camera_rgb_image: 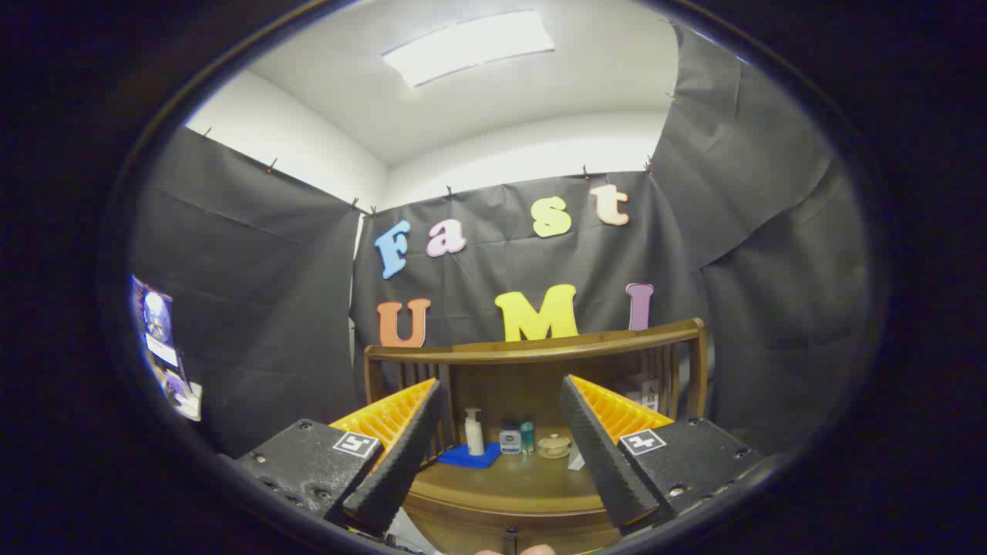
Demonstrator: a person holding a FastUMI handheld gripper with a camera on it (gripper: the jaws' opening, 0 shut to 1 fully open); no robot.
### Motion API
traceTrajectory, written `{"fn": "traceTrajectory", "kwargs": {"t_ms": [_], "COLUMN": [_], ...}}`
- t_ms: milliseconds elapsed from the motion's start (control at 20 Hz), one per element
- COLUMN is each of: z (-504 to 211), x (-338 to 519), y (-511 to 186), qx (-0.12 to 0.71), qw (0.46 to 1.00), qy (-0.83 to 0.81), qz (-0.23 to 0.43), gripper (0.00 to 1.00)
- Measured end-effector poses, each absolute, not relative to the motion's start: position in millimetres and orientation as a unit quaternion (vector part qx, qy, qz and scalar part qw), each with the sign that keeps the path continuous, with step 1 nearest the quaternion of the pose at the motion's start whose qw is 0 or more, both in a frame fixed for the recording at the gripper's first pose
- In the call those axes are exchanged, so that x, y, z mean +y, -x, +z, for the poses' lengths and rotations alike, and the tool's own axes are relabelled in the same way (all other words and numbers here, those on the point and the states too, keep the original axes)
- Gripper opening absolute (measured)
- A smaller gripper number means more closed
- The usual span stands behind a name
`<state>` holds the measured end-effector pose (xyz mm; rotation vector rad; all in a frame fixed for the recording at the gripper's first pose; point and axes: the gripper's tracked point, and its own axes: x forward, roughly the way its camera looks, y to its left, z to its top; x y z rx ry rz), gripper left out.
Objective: Pull open the drawer, take out the items inside it, and place them on the countertop above the cabinet.
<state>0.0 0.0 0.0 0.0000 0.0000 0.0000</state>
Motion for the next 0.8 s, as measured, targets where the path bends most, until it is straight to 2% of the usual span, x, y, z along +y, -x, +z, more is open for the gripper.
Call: {"fn": "traceTrajectory", "kwargs": {"t_ms": [550,800], "z": [-15.2,-45.1], "x": [-2.1,-2.4], "y": [-1.9,-8.7], "qx": [0.015,0.030], "qw": [1.000,0.999], "qy": [-0.010,-0.005], "qz": [-0.017,-0.028], "gripper": [0.98,0.98]}}
